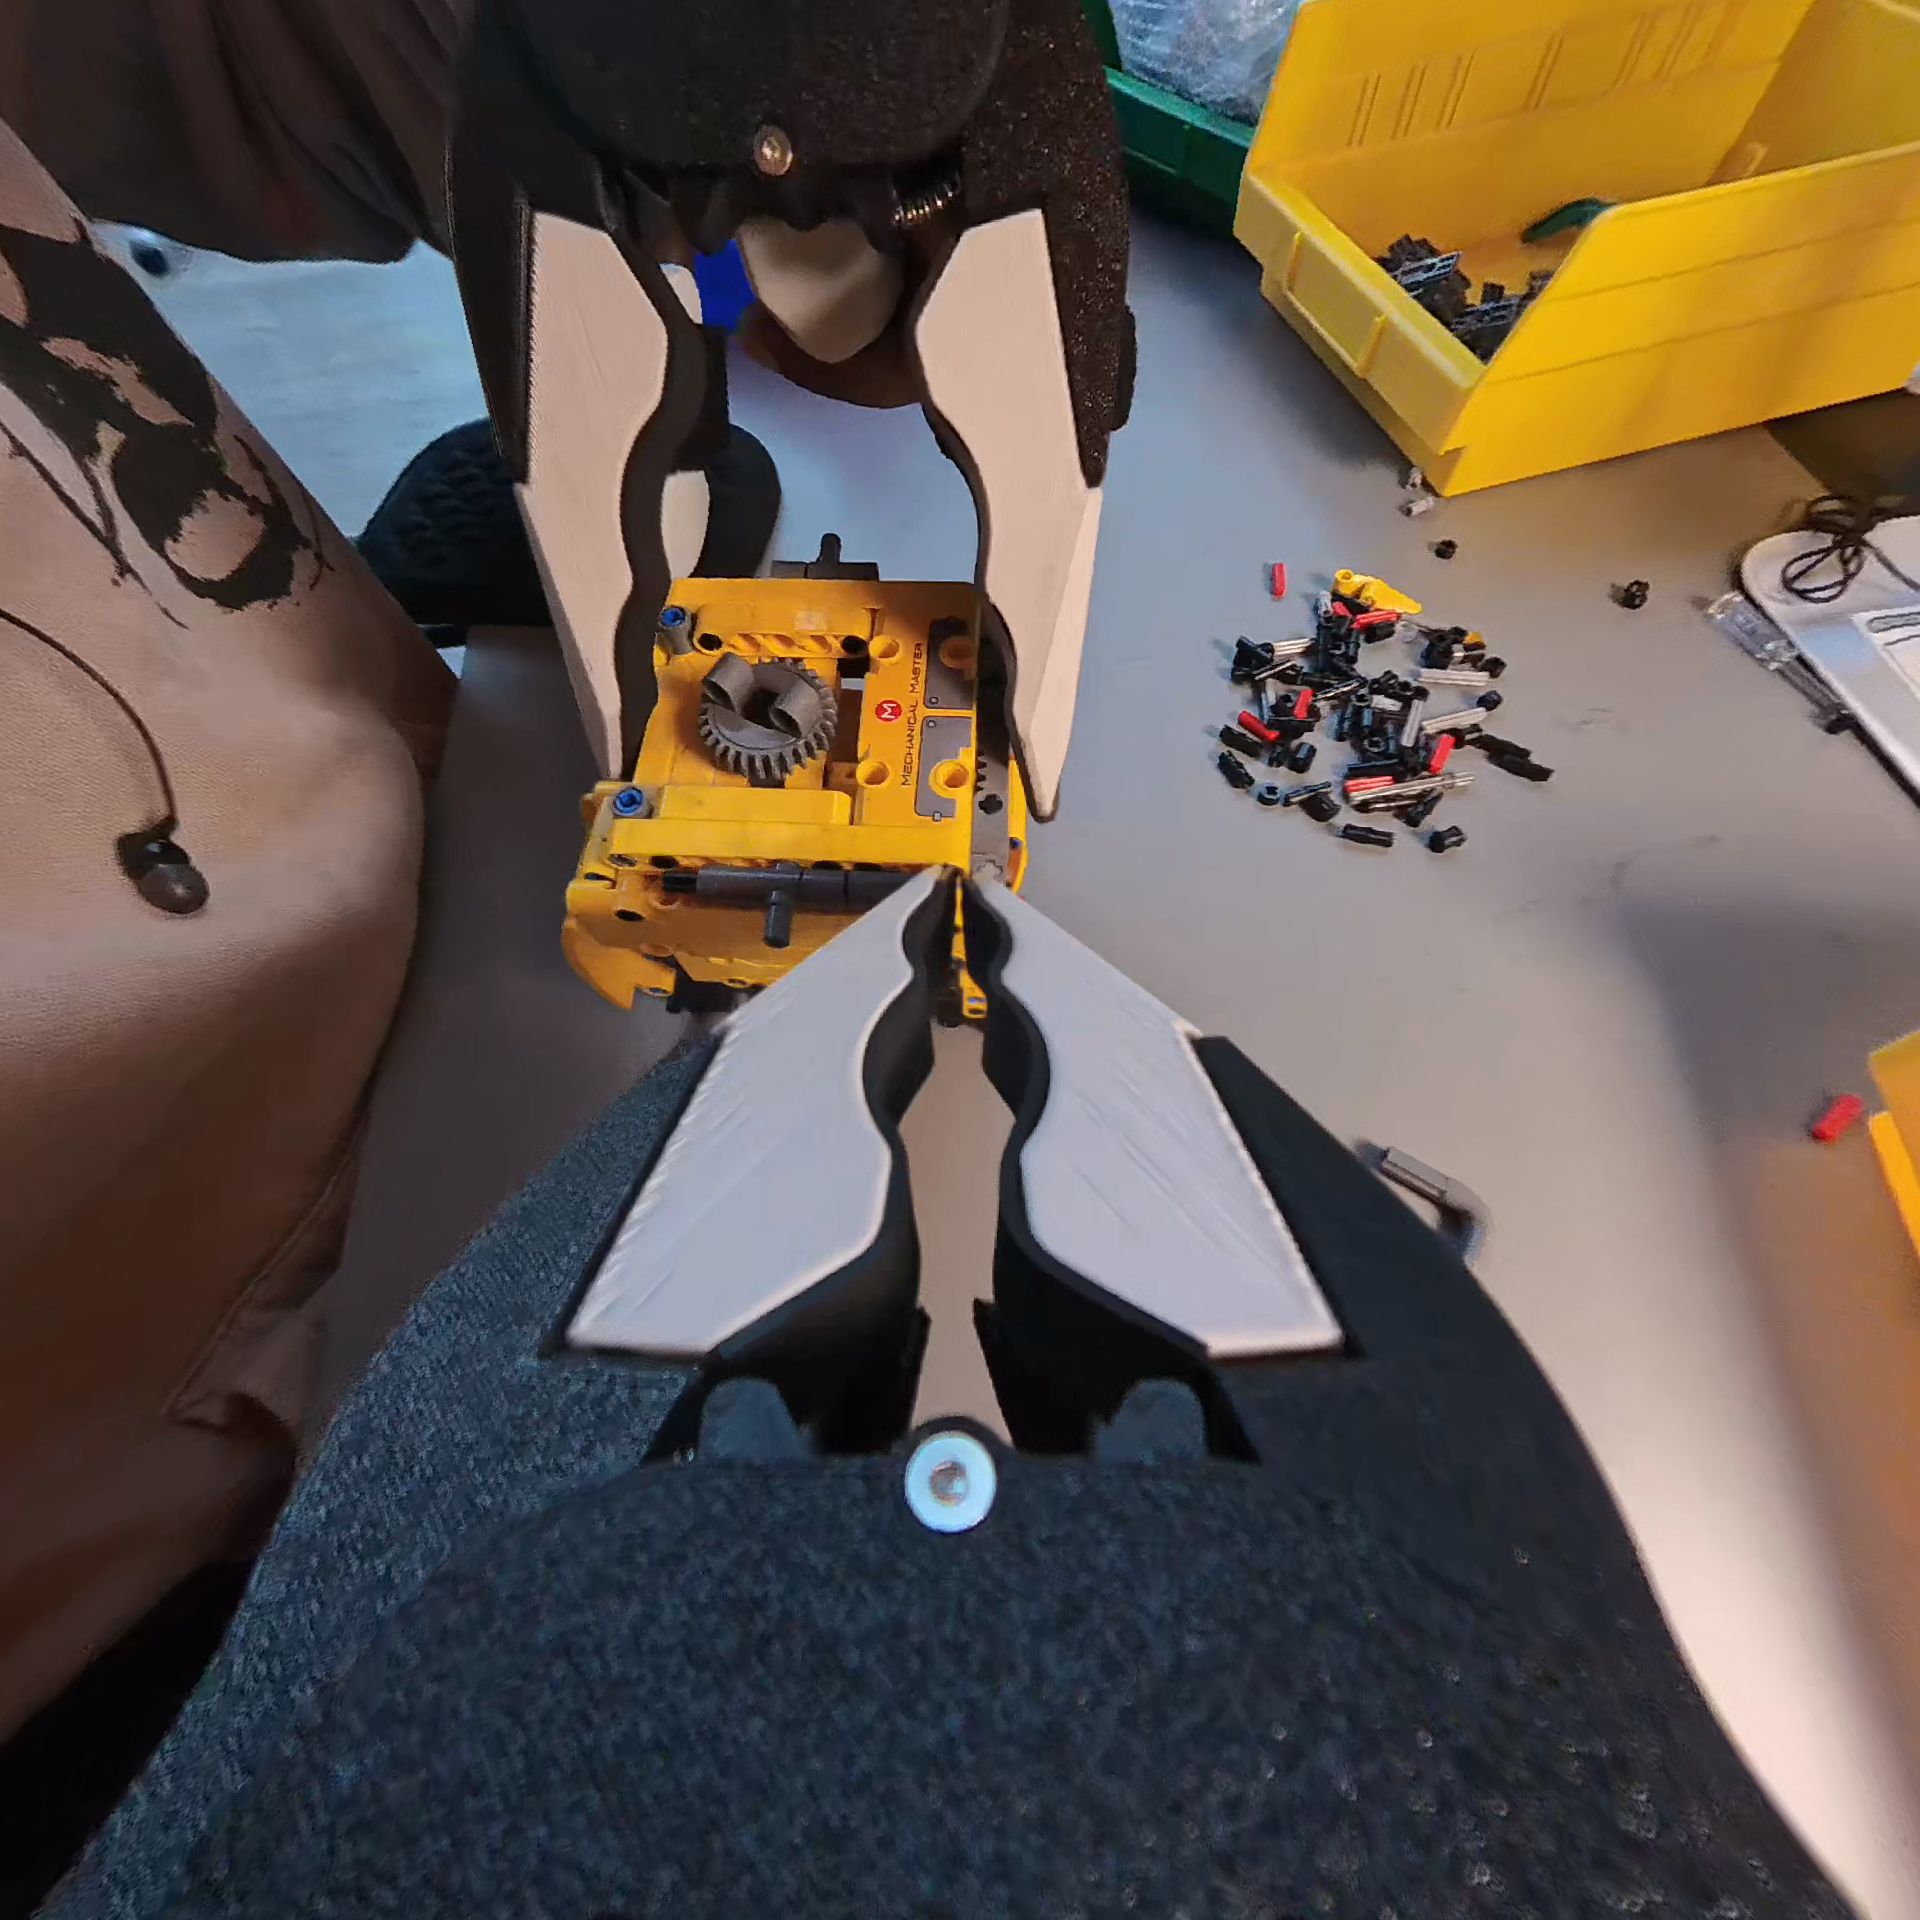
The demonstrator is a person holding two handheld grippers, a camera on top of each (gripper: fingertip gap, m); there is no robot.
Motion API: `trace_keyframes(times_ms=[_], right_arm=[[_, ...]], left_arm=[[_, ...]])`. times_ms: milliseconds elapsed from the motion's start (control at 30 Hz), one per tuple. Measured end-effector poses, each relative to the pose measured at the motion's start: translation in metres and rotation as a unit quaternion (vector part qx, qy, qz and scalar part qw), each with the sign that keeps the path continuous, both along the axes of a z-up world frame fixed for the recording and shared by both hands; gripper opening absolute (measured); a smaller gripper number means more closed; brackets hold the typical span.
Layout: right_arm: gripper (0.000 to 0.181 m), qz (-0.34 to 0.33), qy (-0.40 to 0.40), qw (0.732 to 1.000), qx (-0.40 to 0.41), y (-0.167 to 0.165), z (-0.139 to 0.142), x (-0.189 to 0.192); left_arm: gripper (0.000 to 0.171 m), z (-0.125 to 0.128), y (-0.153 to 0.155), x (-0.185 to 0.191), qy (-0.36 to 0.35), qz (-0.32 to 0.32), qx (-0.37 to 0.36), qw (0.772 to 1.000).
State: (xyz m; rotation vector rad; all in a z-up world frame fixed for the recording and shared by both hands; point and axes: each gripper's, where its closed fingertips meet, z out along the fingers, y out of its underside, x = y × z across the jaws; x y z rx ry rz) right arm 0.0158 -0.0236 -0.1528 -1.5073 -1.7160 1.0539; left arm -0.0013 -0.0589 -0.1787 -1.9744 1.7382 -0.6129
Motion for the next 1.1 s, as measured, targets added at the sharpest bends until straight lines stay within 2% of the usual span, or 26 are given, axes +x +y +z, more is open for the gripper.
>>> trace_keyframes(times_ms=[33,67,100,133,167,267,400,500,633,767,867,933,1067,1100], right_arm=[[0.000,-0.016,-0.003,0.999,0.031,0.006,-0.001,-0.001],[0.000,-0.045,-0.038,0.994,0.089,0.020,-0.014,0.001],[0.000,-0.031,-0.040,0.996,0.079,0.013,-0.020,0.001],[0.000,-0.023,-0.012,0.999,0.033,0.004,-0.013,-0.004],[0.008,-0.018,0.018,1.000,0.010,0.002,0.000,-0.006],[0.014,-0.015,0.050,0.998,0.024,0.009,0.028,-0.001],[0.022,0.045,0.033,0.998,0.000,-0.012,0.021,0.008],[0.026,0.063,0.029,0.997,-0.019,-0.026,0.007,0.007],[0.022,0.035,0.048,0.998,0.001,-0.026,0.004,0.004],[0.011,0.021,0.059,0.998,0.021,-0.025,0.002,0.007],[0.006,0.019,0.060,0.996,0.063,-0.027,0.001,0.008],[0.005,0.016,0.064,0.993,0.094,-0.029,0.003,0.009],[0.016,0.001,0.074,0.984,0.159,-0.030,0.003,0.008],[0.016,-0.003,0.077,0.980,0.185,-0.030,0.004,0.007]], left_arm=[[0.091,0.000,-0.003,0.001,-0.003,-0.007,-0.001,1.000],[0.091,0.001,-0.009,0.004,-0.007,-0.027,-0.002,1.000],[0.091,0.000,-0.014,0.007,-0.002,-0.037,0.000,0.999],[0.091,0.000,-0.015,0.008,0.003,-0.036,0.000,0.999],[0.091,0.000,-0.013,0.007,0.004,-0.032,0.002,0.999],[0.091,0.000,-0.011,0.002,-0.002,-0.048,0.002,0.999],[0.092,0.002,-0.018,0.000,-0.020,-0.120,0.006,0.993],[0.090,0.006,-0.011,0.002,-0.042,-0.130,0.019,0.990],[0.092,0.008,-0.003,-0.003,-0.045,-0.104,0.051,0.992],[0.090,0.014,0.008,-0.023,-0.020,-0.043,0.109,0.993],[0.078,0.016,0.018,-0.044,-0.018,0.044,0.126,0.991],[0.064,0.018,0.018,-0.052,-0.047,0.094,0.119,0.987],[0.081,0.019,0.006,-0.052,-0.106,0.153,0.067,0.980],[0.092,0.021,0.003,-0.048,-0.123,0.160,0.052,0.978]])
